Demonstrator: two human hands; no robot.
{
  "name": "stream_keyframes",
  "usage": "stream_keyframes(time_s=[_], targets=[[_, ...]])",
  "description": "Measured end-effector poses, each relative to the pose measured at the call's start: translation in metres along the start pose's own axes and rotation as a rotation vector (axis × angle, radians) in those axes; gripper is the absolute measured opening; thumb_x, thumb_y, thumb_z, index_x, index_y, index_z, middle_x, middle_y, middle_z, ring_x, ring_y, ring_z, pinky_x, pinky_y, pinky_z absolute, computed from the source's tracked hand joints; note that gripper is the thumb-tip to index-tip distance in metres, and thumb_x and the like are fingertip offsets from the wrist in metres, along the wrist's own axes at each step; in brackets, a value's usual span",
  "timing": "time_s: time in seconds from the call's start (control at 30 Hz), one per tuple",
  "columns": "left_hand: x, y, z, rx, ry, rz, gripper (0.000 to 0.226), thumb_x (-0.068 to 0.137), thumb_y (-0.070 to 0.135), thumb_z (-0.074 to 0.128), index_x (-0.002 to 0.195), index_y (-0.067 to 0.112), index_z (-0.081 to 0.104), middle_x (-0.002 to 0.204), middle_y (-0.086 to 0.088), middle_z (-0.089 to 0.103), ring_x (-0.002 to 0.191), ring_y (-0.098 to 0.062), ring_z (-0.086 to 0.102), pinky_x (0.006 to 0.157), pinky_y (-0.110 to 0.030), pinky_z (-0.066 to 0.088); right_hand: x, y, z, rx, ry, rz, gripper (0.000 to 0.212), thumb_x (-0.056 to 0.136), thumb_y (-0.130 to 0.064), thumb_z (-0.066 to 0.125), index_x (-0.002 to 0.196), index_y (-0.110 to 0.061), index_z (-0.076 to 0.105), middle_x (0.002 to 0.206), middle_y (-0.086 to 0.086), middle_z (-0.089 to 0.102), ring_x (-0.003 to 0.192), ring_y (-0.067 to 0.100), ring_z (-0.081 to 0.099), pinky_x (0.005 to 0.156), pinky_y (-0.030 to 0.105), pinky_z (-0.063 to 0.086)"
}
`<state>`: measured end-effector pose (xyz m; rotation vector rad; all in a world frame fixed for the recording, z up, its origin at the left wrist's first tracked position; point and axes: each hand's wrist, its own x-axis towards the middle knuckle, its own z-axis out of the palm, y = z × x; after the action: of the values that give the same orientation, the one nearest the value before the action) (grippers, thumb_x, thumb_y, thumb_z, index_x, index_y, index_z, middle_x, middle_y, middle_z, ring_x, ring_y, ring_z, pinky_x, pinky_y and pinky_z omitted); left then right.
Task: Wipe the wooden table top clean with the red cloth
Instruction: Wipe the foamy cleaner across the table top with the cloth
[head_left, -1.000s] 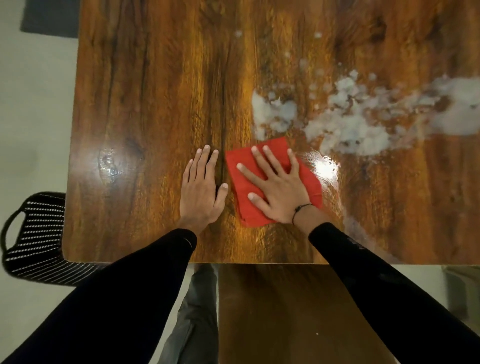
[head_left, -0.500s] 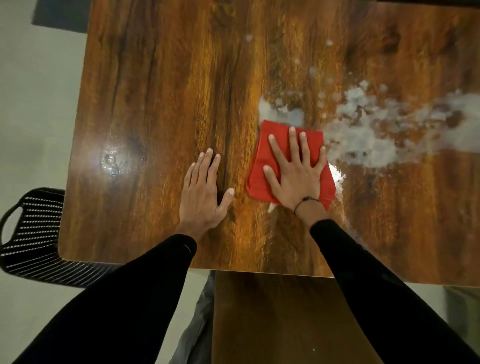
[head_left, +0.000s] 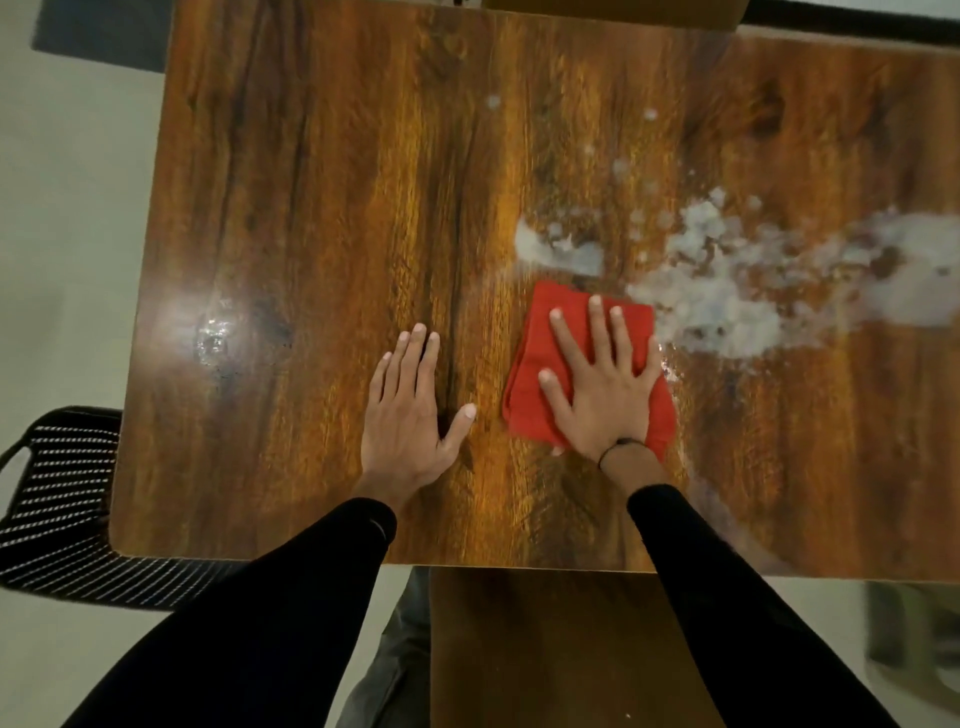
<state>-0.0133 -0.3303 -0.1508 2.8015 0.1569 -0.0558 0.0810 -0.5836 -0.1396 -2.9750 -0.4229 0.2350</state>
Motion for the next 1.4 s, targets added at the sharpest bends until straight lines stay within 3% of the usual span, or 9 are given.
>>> stream_keyframes(time_s=[0.17,0.37,0.53,0.7,0.87,1.07,1.2,1.3,1.4], targets=[[-0.001,0.000,0.000,-0.018,-0.011,-0.010,0.095,0.109,0.076,0.026,0.177,0.010,0.016,0.185,-0.010,0.013,0.173,-0.024,0.008,0.140,-0.042,0.003,0.084,-0.019,-0.015,0.065,0.000,0.245,0.079,0.110,-0.075,0.019,0.181,-0.045,0.001,0.191,0.007,-0.007,0.176,0.036,-0.004,0.132,0.080,-0.001],[-0.001,0.000,0.001,-0.090,0.025,-0.028,0.098,0.109,0.074,0.037,0.178,0.011,0.009,0.187,-0.009,-0.002,0.174,-0.024,0.004,0.140,-0.040,0.004,0.099,-0.058,-0.016,-0.030,-0.017,-0.163,0.077,0.112,-0.070,0.026,0.182,-0.040,0.010,0.191,0.010,0.001,0.176,0.038,0.006,0.133,0.079,0.004],[-0.002,0.000,0.001,-0.117,0.052,-0.080,0.100,0.108,0.073,0.040,0.178,0.009,0.007,0.187,-0.010,-0.004,0.174,-0.024,0.000,0.140,-0.040,0.003,0.042,-0.027,-0.006,-0.071,-0.052,-0.450,0.076,0.112,-0.074,0.024,0.181,-0.044,0.011,0.191,0.005,0.001,0.177,0.033,0.007,0.133,0.076,0.008],[-0.001,-0.002,0.002,-0.096,0.028,-0.077,0.102,0.108,0.077,0.033,0.177,0.008,0.007,0.187,-0.012,-0.001,0.174,-0.024,0.002,0.141,-0.044,0.006,0.042,0.006,-0.015,-0.028,-0.037,-0.213,0.078,0.109,-0.080,0.022,0.180,-0.050,0.011,0.191,-0.001,0.000,0.176,0.031,0.009,0.133,0.074,0.008],[-0.002,-0.001,0.002,-0.090,0.026,-0.065,0.103,0.107,0.079,0.031,0.178,0.009,0.007,0.187,-0.012,0.001,0.174,-0.024,0.004,0.140,-0.044,0.006,0.106,-0.031,-0.021,0.026,-0.033,0.018,0.086,0.104,-0.090,0.019,0.179,-0.050,0.005,0.191,0.006,-0.003,0.176,0.038,0.002,0.129,0.081,-0.001],[-0.001,0.000,0.002,-0.071,0.040,-0.059,0.101,0.109,0.077,0.032,0.177,0.007,0.008,0.186,-0.012,0.000,0.174,-0.024,0.003,0.140,-0.043,0.006,0.096,-0.082,-0.011,-0.086,-0.013,-0.340,0.072,0.114,-0.067,0.030,0.180,-0.045,0.013,0.190,0.012,0.004,0.175,0.041,0.010,0.129,0.083,0.010],[-0.002,0.000,0.003,-0.077,0.035,-0.065,0.101,0.108,0.076,0.036,0.178,0.009,0.006,0.187,-0.012,0.001,0.174,-0.024,0.004,0.140,-0.045,0.009,0.042,-0.060,-0.005,-0.110,-0.060,-0.588,0.070,0.116,-0.063,0.028,0.181,-0.045,0.010,0.191,0.008,0.001,0.176,0.036,0.006,0.133,0.077,0.005],[-0.001,0.000,0.004,-0.069,0.023,-0.068,0.101,0.108,0.076,0.035,0.177,0.008,0.007,0.186,-0.013,0.002,0.174,-0.024,0.004,0.140,-0.046,0.009,0.020,-0.027,-0.009,-0.115,-0.076,-0.593,0.069,0.117,-0.059,0.027,0.181,-0.043,0.009,0.191,0.002,0.000,0.177,0.030,0.005,0.136,0.072,0.005],[-0.001,0.000,0.003,-0.050,0.009,-0.076,0.101,0.109,0.076,0.033,0.177,0.007,0.006,0.187,-0.012,0.000,0.174,-0.024,0.003,0.141,-0.044,0.005,0.025,-0.015,-0.015,-0.076,-0.055,-0.418,0.069,0.118,-0.054,0.027,0.182,-0.037,0.011,0.191,-0.001,0.003,0.177,0.024,0.006,0.138,0.068,0.011]])
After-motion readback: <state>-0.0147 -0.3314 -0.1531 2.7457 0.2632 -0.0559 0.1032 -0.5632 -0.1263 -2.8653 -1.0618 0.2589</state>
